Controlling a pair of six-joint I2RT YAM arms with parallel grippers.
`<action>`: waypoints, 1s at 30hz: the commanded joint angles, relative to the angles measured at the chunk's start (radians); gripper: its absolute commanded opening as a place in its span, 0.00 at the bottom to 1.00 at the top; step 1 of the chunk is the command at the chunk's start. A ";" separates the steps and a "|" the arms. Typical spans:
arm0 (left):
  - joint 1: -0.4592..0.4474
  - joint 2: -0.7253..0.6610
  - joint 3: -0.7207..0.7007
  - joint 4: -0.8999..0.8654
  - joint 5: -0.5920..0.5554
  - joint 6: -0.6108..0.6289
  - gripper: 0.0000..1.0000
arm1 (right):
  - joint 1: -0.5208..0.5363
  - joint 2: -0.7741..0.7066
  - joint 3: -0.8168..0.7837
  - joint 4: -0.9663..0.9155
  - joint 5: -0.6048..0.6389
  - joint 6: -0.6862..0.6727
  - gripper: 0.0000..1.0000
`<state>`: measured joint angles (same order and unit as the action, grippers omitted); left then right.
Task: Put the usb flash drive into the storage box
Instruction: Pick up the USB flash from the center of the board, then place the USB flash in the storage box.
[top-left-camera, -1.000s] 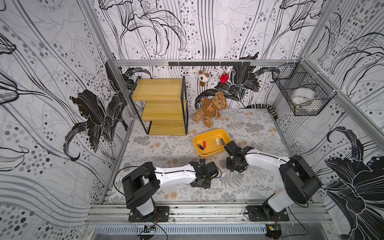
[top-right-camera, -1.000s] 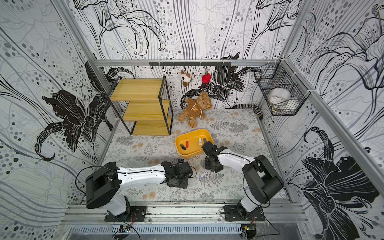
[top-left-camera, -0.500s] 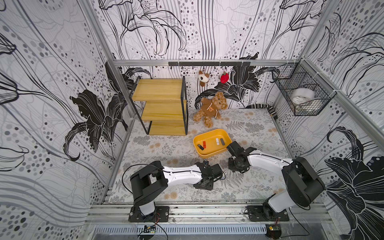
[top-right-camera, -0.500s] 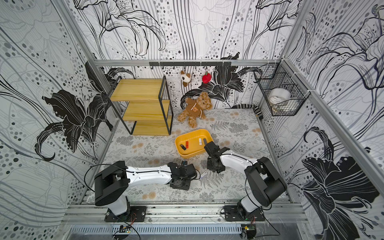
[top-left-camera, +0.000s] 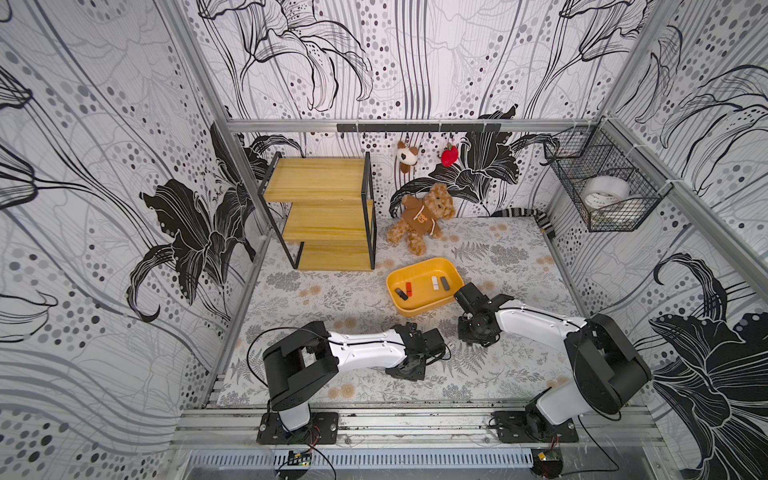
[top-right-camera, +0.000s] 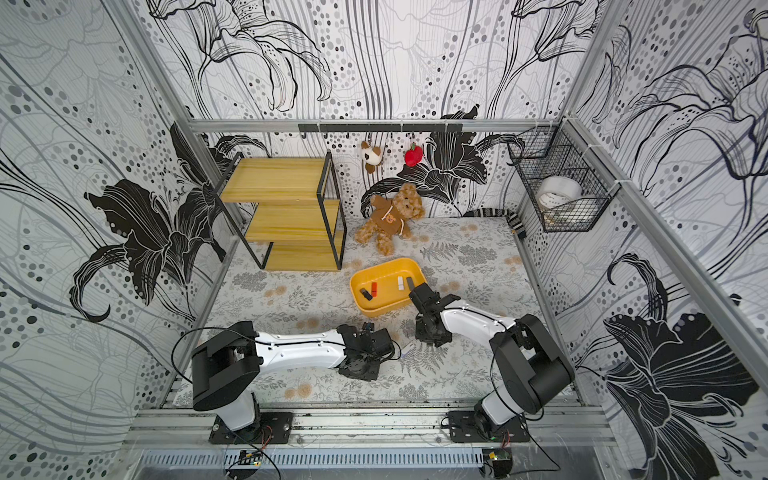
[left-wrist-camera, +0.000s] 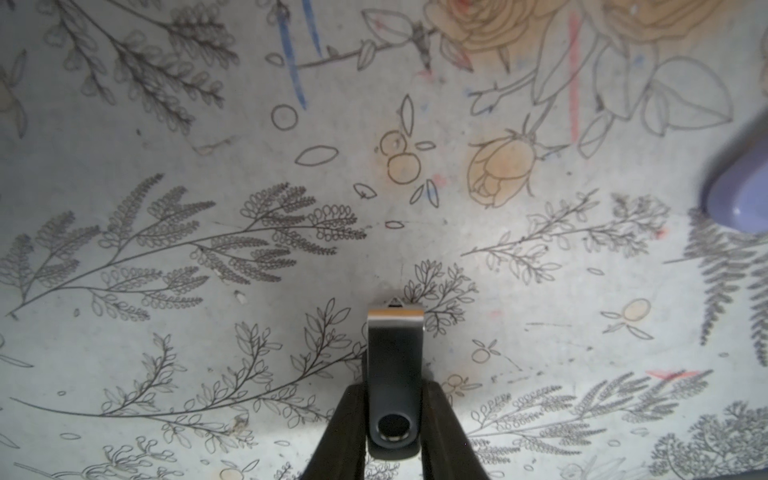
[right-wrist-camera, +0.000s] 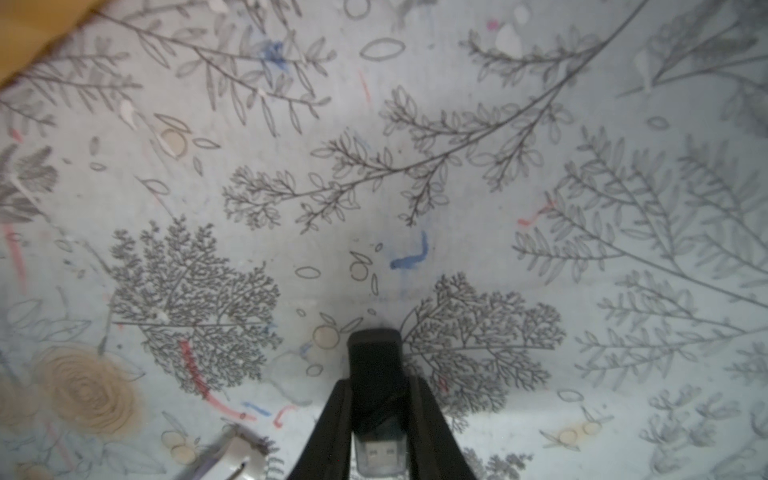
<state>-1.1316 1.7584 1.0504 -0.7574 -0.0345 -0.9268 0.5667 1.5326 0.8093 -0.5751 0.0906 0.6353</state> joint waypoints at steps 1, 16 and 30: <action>-0.003 0.023 0.020 -0.013 -0.022 0.017 0.14 | -0.003 -0.043 0.032 -0.095 0.034 -0.016 0.00; 0.125 -0.127 0.081 -0.134 -0.034 0.089 0.00 | 0.004 -0.018 0.425 -0.252 0.097 -0.123 0.00; 0.466 -0.184 0.286 -0.217 -0.020 0.299 0.00 | 0.001 0.417 0.832 -0.228 0.012 -0.235 0.00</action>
<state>-0.6903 1.5589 1.3182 -0.9466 -0.0589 -0.6930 0.5671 1.9018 1.5818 -0.7830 0.1310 0.4393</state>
